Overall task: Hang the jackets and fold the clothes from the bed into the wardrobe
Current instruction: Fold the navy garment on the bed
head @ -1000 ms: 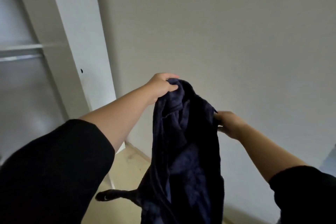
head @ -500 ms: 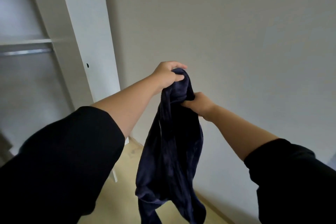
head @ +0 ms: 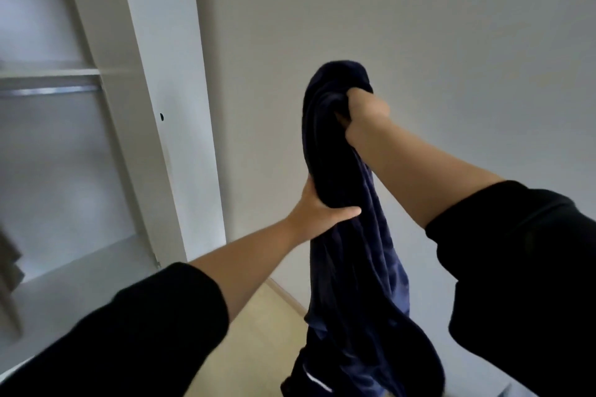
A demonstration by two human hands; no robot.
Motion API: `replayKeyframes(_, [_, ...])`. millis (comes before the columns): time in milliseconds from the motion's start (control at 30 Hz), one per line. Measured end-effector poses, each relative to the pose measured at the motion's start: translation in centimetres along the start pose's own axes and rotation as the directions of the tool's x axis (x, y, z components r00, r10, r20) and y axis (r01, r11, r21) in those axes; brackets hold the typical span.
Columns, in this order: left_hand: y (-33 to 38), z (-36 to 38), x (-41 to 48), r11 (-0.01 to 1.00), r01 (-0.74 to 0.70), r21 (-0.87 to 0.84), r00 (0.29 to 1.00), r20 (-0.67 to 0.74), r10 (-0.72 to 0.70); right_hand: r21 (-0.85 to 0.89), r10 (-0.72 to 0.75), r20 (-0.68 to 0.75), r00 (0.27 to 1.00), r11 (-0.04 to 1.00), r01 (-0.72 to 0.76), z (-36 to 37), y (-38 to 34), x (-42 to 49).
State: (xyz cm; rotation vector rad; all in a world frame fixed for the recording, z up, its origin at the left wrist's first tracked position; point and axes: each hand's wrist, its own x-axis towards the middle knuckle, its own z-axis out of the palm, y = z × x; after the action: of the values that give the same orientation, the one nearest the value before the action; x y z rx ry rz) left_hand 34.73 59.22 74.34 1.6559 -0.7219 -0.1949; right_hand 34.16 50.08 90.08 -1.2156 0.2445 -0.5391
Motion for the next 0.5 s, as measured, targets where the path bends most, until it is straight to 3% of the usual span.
replayKeyframes(100, [0.4,1.7,0.7,0.987,0.138,-0.081,0.970,-0.189,-0.151,0.074,0.009,-0.047,0.999,0.997,-0.006,1.2,-0.8,-0.6])
replayKeyframes(167, [1.0,1.3,1.5,0.979,0.182,-0.096,0.959,-0.201,-0.198,0.135,0.016,0.026,1.000,0.991,-0.020,-0.3,-1.0,-0.4])
replayKeyframes(267, [2.0,-0.1,1.9,0.969,0.194,-0.150,0.962,-0.165,-0.218,-0.104,-0.028,0.181,0.983,0.993,0.048,-5.5,0.8,0.0])
replayKeyframes(333, [2.8,-0.9,2.4,0.967,0.201,-0.155,0.960,-0.165,-0.226,-0.338,0.047,0.225,0.973,0.941,0.033,-10.0,3.5,-0.8])
replayKeyframes(400, [3.6,-1.5,3.0,0.961,0.228,-0.155,0.952,-0.170,-0.253,-0.463,0.245,0.366,0.898,0.885,-0.053,-14.4,6.9,-1.9])
replayKeyframes(500, [4.4,-2.0,3.9,0.956,0.247,-0.159,0.946,-0.173,-0.274,-0.494,0.492,0.494,0.717,0.837,-0.235,-17.4,11.8,-3.7])
